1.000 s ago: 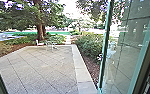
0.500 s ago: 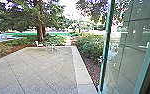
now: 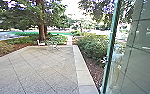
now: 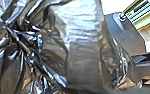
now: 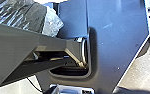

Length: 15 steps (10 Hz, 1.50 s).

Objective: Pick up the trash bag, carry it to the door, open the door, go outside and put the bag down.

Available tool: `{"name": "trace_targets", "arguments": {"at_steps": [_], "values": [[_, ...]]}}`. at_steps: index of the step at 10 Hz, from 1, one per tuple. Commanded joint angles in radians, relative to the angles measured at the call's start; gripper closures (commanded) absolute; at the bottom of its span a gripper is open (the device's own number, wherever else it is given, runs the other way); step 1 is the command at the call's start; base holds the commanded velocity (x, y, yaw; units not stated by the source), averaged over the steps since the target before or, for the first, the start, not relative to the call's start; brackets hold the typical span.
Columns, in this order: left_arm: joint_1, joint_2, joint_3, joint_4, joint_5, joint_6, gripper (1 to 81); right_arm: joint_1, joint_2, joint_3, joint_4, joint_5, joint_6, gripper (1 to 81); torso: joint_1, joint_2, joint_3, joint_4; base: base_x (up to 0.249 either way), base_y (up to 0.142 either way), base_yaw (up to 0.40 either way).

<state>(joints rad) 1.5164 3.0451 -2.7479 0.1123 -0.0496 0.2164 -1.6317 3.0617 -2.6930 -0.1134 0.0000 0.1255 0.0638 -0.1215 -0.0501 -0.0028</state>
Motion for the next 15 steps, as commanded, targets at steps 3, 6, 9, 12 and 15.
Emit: {"name": "trace_targets", "arguments": {"at_steps": [3, 6, 9, 12, 15], "values": [[-0.060, 0.000, 0.004, 0.012, 0.045, 0.009, 81.1, 0.058, 0.010, 0.010, -0.006, -0.052, -0.006, 1.0, 0.002, 0.001, 0.000, 0.049, 0.104, 0.000, 0.000], [-0.060, 0.000, 0.004, 0.012, 0.045, 0.009, 81.1, 0.058, 0.010, 0.010, -0.006, -0.052, -0.006, 1.0, 0.001, 0.001, 0.000, 0.067, 0.106, 0.000, 0.000], [-0.060, 0.000, 0.004, 0.010, 0.043, 0.009, 81.1, 0.054, 0.010, 0.010, -0.005, -0.052, -0.006, 1.0, 0.002, 0.001, 0.000, 0.067, 0.106, 0.000, 0.000], [-0.060, 0.000, 0.004, 0.010, 0.043, 0.009, 81.1, 0.052, 0.010, 0.010, -0.005, -0.051, -0.006, 1.0, 0.002, 0.001, 0.000, 0.067, 0.106, 0.000, 0.000], [-0.058, 0.000, 0.004, 0.010, 0.043, 0.009, 81.1, 0.051, 0.010, 0.010, -0.005, -0.051, -0.006, 1.0, 0.002, 0.001, 0.000, 0.067, 0.111, 0.000, 0.000]]}}
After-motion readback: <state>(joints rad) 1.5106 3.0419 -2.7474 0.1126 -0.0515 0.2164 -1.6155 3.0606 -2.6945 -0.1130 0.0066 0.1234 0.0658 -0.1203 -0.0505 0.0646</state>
